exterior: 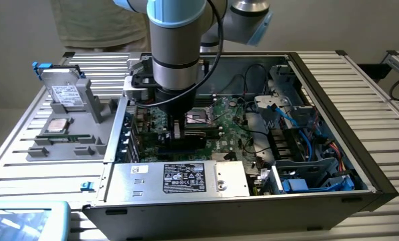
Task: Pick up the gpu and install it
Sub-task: 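Insert the gpu into the slot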
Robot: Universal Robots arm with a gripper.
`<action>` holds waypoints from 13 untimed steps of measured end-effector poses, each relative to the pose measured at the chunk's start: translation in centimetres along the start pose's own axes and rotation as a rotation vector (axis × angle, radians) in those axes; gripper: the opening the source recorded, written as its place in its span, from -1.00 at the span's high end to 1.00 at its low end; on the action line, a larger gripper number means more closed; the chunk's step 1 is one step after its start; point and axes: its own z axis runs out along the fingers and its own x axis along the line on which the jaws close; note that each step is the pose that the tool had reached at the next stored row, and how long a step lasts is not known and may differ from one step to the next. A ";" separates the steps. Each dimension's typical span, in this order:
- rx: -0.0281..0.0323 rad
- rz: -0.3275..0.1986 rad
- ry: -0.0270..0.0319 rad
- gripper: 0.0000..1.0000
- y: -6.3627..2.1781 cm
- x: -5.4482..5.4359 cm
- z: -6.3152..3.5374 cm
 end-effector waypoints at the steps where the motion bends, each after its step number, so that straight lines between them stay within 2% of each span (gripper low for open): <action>1: -0.0001 0.000 0.0002 0.42 0.02 0.0 0.02; 13: 0.0002 0.000 0.0005 0.42 0.05 0.0 0.35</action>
